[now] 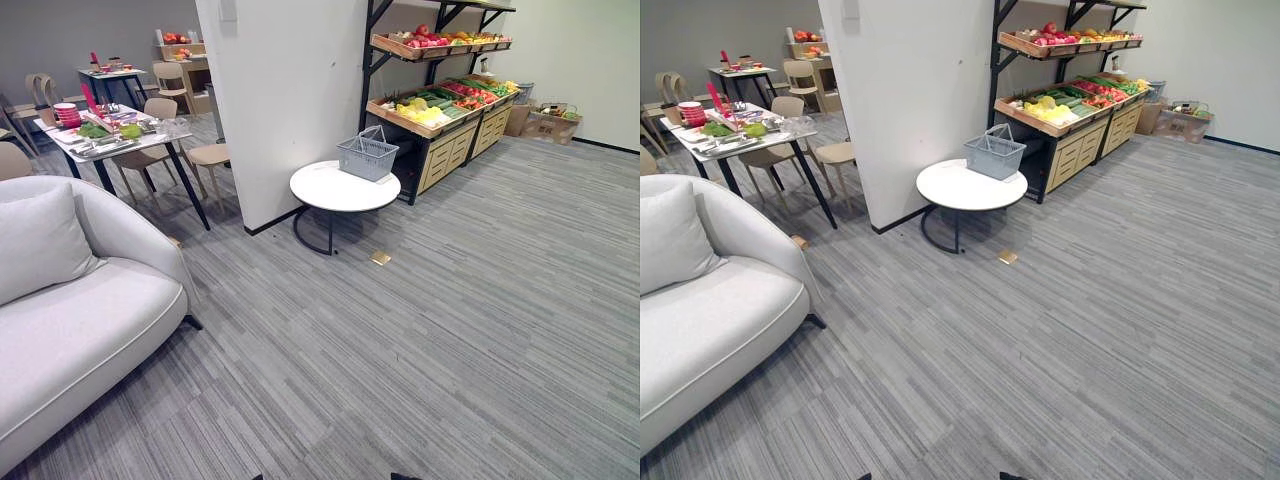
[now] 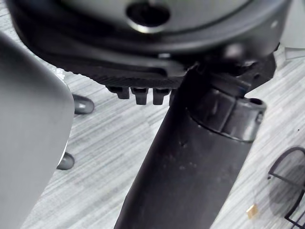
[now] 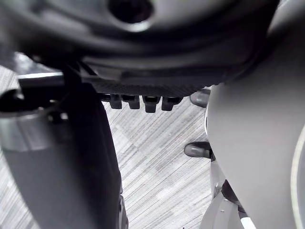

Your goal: Pick vegetable in the basket

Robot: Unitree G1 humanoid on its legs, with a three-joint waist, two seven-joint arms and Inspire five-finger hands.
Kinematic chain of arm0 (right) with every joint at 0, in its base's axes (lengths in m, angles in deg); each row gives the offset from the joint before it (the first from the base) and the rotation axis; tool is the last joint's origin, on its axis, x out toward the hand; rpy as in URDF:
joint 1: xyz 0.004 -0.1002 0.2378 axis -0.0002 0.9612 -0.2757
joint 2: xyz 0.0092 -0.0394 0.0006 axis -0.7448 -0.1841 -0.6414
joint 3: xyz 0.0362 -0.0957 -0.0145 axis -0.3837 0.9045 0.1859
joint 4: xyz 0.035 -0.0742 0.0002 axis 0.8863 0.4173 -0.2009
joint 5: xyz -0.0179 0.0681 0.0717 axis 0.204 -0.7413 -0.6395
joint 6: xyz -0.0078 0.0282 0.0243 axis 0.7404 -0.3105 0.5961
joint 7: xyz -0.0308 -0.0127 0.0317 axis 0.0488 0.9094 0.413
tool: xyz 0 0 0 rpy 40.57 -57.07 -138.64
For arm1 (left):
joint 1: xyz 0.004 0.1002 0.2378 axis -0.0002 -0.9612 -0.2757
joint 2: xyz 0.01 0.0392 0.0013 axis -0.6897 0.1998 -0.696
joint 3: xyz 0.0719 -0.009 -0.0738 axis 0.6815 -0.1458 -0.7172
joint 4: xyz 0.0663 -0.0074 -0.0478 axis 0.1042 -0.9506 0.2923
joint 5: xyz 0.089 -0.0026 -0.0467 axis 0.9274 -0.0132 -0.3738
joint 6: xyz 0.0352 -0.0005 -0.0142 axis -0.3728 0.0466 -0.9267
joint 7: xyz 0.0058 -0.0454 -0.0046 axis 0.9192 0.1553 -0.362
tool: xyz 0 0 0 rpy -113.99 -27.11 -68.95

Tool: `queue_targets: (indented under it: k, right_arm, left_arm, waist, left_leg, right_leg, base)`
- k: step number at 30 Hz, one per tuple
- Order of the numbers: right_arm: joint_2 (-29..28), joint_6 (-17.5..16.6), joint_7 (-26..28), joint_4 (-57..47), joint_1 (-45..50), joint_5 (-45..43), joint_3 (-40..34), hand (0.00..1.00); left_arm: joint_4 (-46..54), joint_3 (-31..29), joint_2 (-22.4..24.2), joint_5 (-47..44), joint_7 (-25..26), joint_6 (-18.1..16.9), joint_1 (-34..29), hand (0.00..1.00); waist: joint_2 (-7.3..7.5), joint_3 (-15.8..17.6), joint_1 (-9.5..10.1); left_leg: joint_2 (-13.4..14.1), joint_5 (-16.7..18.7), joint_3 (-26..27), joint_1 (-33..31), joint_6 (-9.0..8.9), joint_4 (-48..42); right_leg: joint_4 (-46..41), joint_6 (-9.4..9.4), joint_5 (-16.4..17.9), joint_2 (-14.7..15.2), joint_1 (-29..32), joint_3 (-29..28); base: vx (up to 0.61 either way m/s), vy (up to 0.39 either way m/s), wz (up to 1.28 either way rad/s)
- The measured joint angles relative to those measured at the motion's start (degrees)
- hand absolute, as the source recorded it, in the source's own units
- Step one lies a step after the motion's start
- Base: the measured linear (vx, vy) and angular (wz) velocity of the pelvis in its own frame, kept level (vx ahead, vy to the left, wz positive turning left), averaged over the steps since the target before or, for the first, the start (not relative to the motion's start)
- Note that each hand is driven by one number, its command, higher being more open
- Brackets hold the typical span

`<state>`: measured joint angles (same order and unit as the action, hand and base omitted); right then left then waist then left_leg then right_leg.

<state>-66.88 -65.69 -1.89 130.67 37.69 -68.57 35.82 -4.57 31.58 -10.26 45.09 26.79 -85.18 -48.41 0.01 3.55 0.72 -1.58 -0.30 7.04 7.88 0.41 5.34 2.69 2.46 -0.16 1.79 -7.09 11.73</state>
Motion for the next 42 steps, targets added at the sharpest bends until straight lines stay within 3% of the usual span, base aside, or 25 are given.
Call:
queue_targets:
  k: [5,9,11,13,14,15,17,19,23,25,27,29,30,32,33,35,36,37,39,41,42]
  right_arm:
    - [0.09,-0.02,-0.17,0.19,-0.02,-0.06,-0.01,1.00]
    - [0.92,-0.24,-0.20,0.18,0.37,-5.04,0.00,1.00]
    - [1.29,-0.48,-0.22,-0.01,0.09,-6.61,-0.18,1.00]
    - [1.32,-0.80,-0.24,-0.54,-0.15,-6.74,-1.64,1.00]
    - [1.48,-1.15,-0.19,-1.53,-0.32,-7.58,-1.91,1.00]
    - [1.59,-1.42,-0.10,-2.49,-0.76,-8.97,-2.03,1.00]
    - [1.58,-1.51,0.16,-2.33,-1.15,-9.60,-2.49,1.00]
    - [1.60,-1.46,0.04,-1.41,-1.35,-11.20,-3.81,1.00]
    - [1.47,-1.58,0.12,-1.03,-1.27,-14.90,-6.40,1.00]
    - [1.33,-1.71,0.16,-1.51,-1.17,-15.67,-7.07,1.00]
    - [1.07,-1.71,0.14,-3.14,-0.37,-15.53,-7.47,1.00]
    - [1.06,-1.62,0.14,-4.60,0.63,-15.47,-7.40,1.00]
    - [1.05,-1.56,0.14,-5.14,1.06,-15.39,-7.41,1.00]
    - [1.18,-1.26,0.27,-5.91,1.31,-15.38,-7.50,1.00]
    - [1.16,-1.08,0.99,-6.11,1.11,-15.48,-7.94,1.00]
    - [1.19,-0.48,1.01,-4.82,-0.51,-15.48,-9.09,1.00]
    - [1.35,0.05,0.96,-4.33,-0.71,-15.35,-9.88,1.00]
    - [1.35,0.27,0.85,-4.11,-0.61,-15.24,-10.40,1.00]
    - [2.22,0.31,0.43,-2.10,-0.63,-15.16,-10.84,1.00]
    - [2.68,-0.02,-0.04,-1.55,-0.31,-15.18,-10.81,1.00]
    - [2.86,-0.10,-0.26,-0.46,0.13,-15.15,-10.61,1.00]
  left_arm:
    - [-0.56,0.07,-0.01,0.01,-0.06,-0.02,0.34,1.00]
    - [-1.04,0.12,0.20,0.09,-0.19,-0.02,0.44,1.00]
    - [-1.01,0.11,0.14,0.14,-0.24,0.04,0.49,1.00]
    - [-0.95,0.11,-0.12,0.17,-0.21,0.11,0.58,1.00]
    - [-0.86,0.03,-0.22,0.14,-0.07,0.32,0.71,1.00]
    - [-0.52,-0.05,-0.70,0.13,-0.06,0.40,0.71,1.00]
    - [-0.02,-0.68,-1.49,0.16,0.04,0.55,0.72,1.00]
    - [0.10,-3.00,-1.68,0.24,0.02,0.79,0.52,1.00]
    - [0.09,-7.26,-1.67,2.44,0.16,1.75,0.46,1.00]
    - [0.28,-8.27,-1.43,3.35,0.16,1.77,0.49,1.00]
    - [0.73,-10.84,-0.66,4.04,0.27,1.79,0.23,1.00]
    - [1.98,-12.29,-0.22,4.13,0.73,1.88,-0.30,1.00]
    - [2.34,-12.34,-0.08,4.26,0.85,1.88,-0.34,1.00]
    - [2.44,-12.20,0.19,4.61,0.92,1.86,-0.31,1.00]
    - [2.24,-11.60,0.02,4.60,1.03,1.82,-0.57,1.00]
    - [1.87,-11.38,-0.45,3.80,1.06,1.76,-0.99,1.00]
    - [1.81,-11.24,-0.29,3.44,1.12,2.33,-0.86,1.00]
    - [1.73,-11.27,-0.10,3.41,1.18,2.54,-0.91,1.00]
    - [1.46,-11.43,0.89,1.79,0.99,2.20,-0.72,1.00]
    - [1.51,-11.63,1.77,0.57,0.30,1.10,-0.39,1.00]
    - [1.86,-11.89,1.83,-0.28,-0.34,0.54,-0.51,1.00]
  waist:
    - [0.05,0.16,0.00]
    - [-0.22,0.45,-0.06]
    - [-0.09,1.26,-0.43]
    - [0.24,2.16,-0.81]
    - [-0.36,2.92,-0.92]
    - [0.18,3.41,-1.06]
    - [1.28,3.90,-1.08]
    - [1.26,4.07,-0.76]
    - [0.35,4.65,-0.79]
    - [0.08,4.91,-0.71]
    - [0.30,5.09,-0.64]
    - [0.79,5.36,-0.12]
    - [0.96,5.41,0.42]
    - [1.02,5.13,0.67]
    - [0.97,4.39,0.34]
    - [0.95,4.08,0.38]
    - [0.88,3.74,0.21]
    - [0.56,3.40,0.12]
    - [-2.31,2.26,-0.09]
    - [-4.23,2.73,-0.08]
    - [-4.08,2.97,-0.02]
  left_leg:
    - [-0.04,0.01,0.11,0.97,-0.02,-0.28]
    - [0.04,0.41,0.88,3.00,-0.49,-0.29]
    - [-0.06,0.73,1.12,3.06,-0.10,-0.30]
    - [-0.38,1.44,0.92,3.01,1.40,-0.32]
    - [-0.25,2.25,0.94,2.85,2.65,-1.42]
    - [-0.13,2.45,1.15,2.71,3.82,-2.68]
    - [0.06,2.91,0.58,2.87,4.41,-4.26]
    - [1.25,3.74,0.27,2.55,4.10,-5.48]
    - [4.28,7.70,0.22,-0.42,2.45,-11.87]
    - [6.29,11.03,0.46,-0.97,0.70,-15.54]
    - [7.35,14.09,0.62,-0.08,-0.80,-18.33]
    - [8.68,17.35,0.75,1.70,-2.69,-20.56]
    - [9.93,19.39,0.78,3.29,-4.46,-21.43]
    - [12.29,21.40,0.52,5.41,-6.63,-21.28]
    - [14.22,21.59,0.53,6.89,-6.96,-19.58]
    - [16.51,19.14,-0.11,8.20,-6.76,-20.72]
    - [17.26,17.27,-1.16,8.11,-5.47,-23.68]
    - [17.65,15.93,-1.76,7.77,-5.20,-25.44]
    - [20.74,10.65,-3.58,0.33,-3.74,-41.35]
    - [21.30,12.67,-3.81,-4.32,-4.37,-54.10]
    - [20.13,15.03,-2.38,-6.70,-3.68,-59.81]
  right_leg:
    - [0.21,0.18,-0.19,0.00,-1.07,-0.14]
    - [-2.52,0.99,0.52,0.27,-1.49,-0.93]
    - [-7.97,1.57,2.68,1.00,0.99,-1.01]
    - [-15.86,3.45,4.86,2.36,4.32,-0.85]
    - [-23.44,3.59,5.27,3.24,7.57,-0.70]
    - [-32.58,2.50,5.89,4.76,11.36,-0.45]
    - [-41.85,0.57,7.15,7.20,14.25,-0.10]
    - [-40.20,0.85,7.30,7.94,14.15,-0.76]
    - [-27.36,1.62,7.25,6.43,13.82,-1.14]
    - [-15.69,4.34,4.22,6.04,13.83,-0.30]
    - [-11.00,4.42,1.85,7.36,13.86,0.83]
    - [-10.12,4.09,1.10,8.91,14.00,2.80]
    - [-10.57,3.82,0.99,9.66,14.23,4.09]
    - [-15.97,3.31,-1.87,10.13,15.90,5.77]
    - [-23.36,2.13,-1.04,9.13,18.77,5.46]
    - [-34.32,-0.86,7.30,8.50,21.44,5.97]
    - [-38.00,-1.94,11.14,8.40,21.33,6.10]
    - [-38.36,-2.32,12.59,8.04,20.63,6.37]
    - [-32.88,-3.11,14.70,4.02,16.24,7.18]
    - [-26.77,-3.91,14.31,0.85,10.40,6.91]
    - [-22.86,-4.14,14.20,-0.10,5.57,6.32]
  base:
    - [0.00,-0.002,-0.01]
    - [-0.03,0.006,-0.12]
    - [-0.09,0.030,-0.08]
    - [-0.09,0.046,0.00]
    - [-0.12,0.086,0.12]
    - [-0.10,0.071,0.19]
    - [-0.11,0.074,0.31]
    - [-0.10,0.028,0.12]
    - [-0.01,-0.046,-0.15]
    - [0.11,-0.148,-0.13]
    - [0.21,-0.184,-0.04]
    - [0.29,-0.248,-0.04]
    - [0.39,-0.324,0.02]
    - [0.47,-0.393,0.11]
    - [0.44,-0.384,0.16]
    - [0.67,-0.531,0.08]
    - [0.75,-0.585,0.02]
    - [0.73,-0.581,0.04]
    - [0.60,-0.384,-0.10]
    - [0.47,-0.187,-0.19]
    - [0.47,-0.112,-0.29]
